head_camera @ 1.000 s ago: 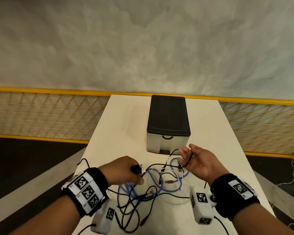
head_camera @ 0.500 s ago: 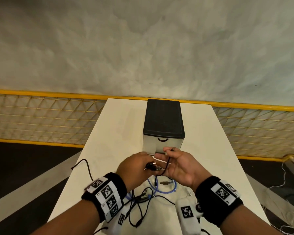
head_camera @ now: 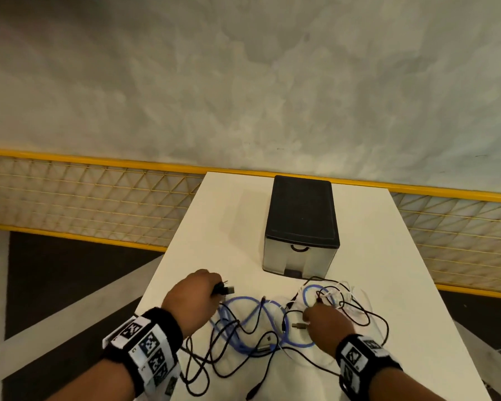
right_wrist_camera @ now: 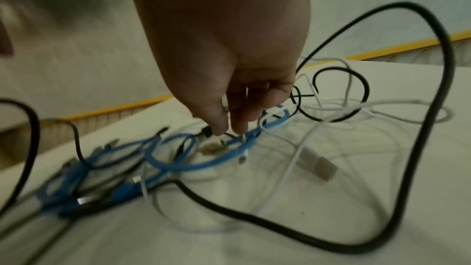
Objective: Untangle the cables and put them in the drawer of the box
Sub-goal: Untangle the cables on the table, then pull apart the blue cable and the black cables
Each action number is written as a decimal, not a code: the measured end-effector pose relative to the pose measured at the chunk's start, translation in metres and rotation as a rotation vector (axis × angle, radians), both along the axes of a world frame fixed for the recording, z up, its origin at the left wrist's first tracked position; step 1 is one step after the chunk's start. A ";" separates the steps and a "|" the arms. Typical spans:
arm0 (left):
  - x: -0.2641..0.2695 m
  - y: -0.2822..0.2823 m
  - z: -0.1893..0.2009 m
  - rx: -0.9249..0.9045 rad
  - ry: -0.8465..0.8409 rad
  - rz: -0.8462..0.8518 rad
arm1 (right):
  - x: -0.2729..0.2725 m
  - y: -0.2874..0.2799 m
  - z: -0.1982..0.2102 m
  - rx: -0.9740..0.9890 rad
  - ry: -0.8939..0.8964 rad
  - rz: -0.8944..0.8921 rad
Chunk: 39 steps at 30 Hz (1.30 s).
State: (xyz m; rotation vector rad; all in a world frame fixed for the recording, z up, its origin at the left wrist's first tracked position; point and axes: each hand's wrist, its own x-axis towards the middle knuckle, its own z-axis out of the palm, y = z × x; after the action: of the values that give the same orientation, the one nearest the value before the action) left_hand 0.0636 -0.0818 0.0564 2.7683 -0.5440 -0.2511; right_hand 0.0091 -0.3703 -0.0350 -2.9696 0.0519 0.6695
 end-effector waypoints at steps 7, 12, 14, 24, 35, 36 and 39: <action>0.000 -0.029 0.026 -0.420 0.214 0.078 | -0.001 -0.004 -0.023 -0.106 -0.105 0.055; 0.010 -0.057 0.044 -0.906 0.384 0.184 | 0.022 -0.010 0.021 0.539 -0.418 -0.322; 0.014 -0.072 0.051 -1.118 0.609 0.307 | 0.026 -0.013 0.059 0.852 -0.533 -0.500; 0.000 -0.149 0.078 -1.334 0.802 0.137 | 0.004 -0.006 0.161 1.424 -0.744 -0.590; -0.011 -0.158 0.068 -1.258 0.749 0.138 | -0.014 0.004 0.168 1.452 -0.688 -0.541; -0.011 -0.157 0.065 -1.247 0.728 0.153 | -0.013 0.005 0.166 1.410 -0.693 -0.548; -0.009 -0.152 0.062 -1.256 0.609 0.251 | -0.015 0.001 0.159 1.210 -0.718 -0.613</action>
State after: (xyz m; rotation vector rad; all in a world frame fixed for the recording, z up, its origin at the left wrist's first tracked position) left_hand 0.0547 -0.2342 0.1179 1.4090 -0.0878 -0.4599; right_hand -0.0054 -0.3695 0.1238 -1.6945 0.3347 -0.3712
